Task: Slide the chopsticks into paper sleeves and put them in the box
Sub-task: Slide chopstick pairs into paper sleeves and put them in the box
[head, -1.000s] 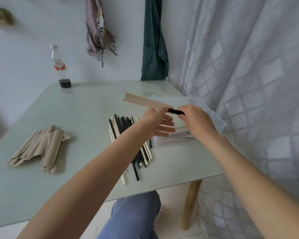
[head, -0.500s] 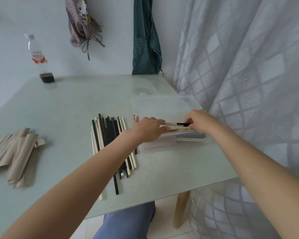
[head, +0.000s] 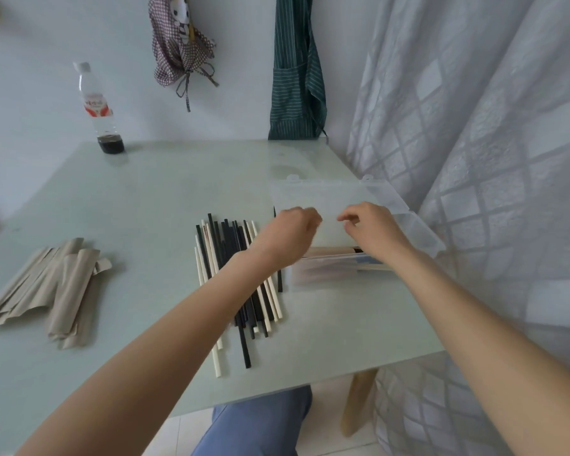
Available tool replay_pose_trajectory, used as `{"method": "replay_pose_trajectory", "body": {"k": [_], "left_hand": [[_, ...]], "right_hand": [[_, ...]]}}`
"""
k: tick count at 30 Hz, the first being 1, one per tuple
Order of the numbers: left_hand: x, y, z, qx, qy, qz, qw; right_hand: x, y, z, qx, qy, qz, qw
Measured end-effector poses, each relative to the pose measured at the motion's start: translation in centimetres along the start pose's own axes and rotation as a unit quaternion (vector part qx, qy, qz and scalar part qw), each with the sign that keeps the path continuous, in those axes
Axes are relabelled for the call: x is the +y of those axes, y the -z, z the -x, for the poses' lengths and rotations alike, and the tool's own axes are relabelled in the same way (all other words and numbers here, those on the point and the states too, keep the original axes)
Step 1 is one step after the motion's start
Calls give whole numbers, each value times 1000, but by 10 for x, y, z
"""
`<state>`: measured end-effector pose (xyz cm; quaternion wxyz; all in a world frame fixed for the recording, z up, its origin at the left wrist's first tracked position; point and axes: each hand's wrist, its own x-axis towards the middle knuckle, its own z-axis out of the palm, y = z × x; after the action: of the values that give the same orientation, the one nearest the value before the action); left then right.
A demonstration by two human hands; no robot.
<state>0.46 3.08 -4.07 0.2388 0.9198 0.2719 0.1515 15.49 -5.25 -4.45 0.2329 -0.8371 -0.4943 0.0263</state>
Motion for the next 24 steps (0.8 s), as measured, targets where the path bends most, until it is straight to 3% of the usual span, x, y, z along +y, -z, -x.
{"method": "replay_pose_trajectory", "body": {"k": [4, 9, 16, 20, 24], "left_hand": [[-26, 25, 19, 88, 63, 11, 994], [-75, 60, 56, 133, 162, -32, 977], [-151, 75, 116, 57, 277, -160, 946], [-188, 73, 140, 18, 362, -206, 909], [-207, 72, 150, 27, 356, -217, 909]], "right_hand": [[-55, -11, 13, 38, 56, -33, 997], [-131, -42, 33, -24, 125, -49, 991], [-183, -122, 48, -192, 107, 63, 974], [-202, -138, 49, -154, 63, 142, 976], [-215, -141, 43, -137, 33, 170, 975]]}}
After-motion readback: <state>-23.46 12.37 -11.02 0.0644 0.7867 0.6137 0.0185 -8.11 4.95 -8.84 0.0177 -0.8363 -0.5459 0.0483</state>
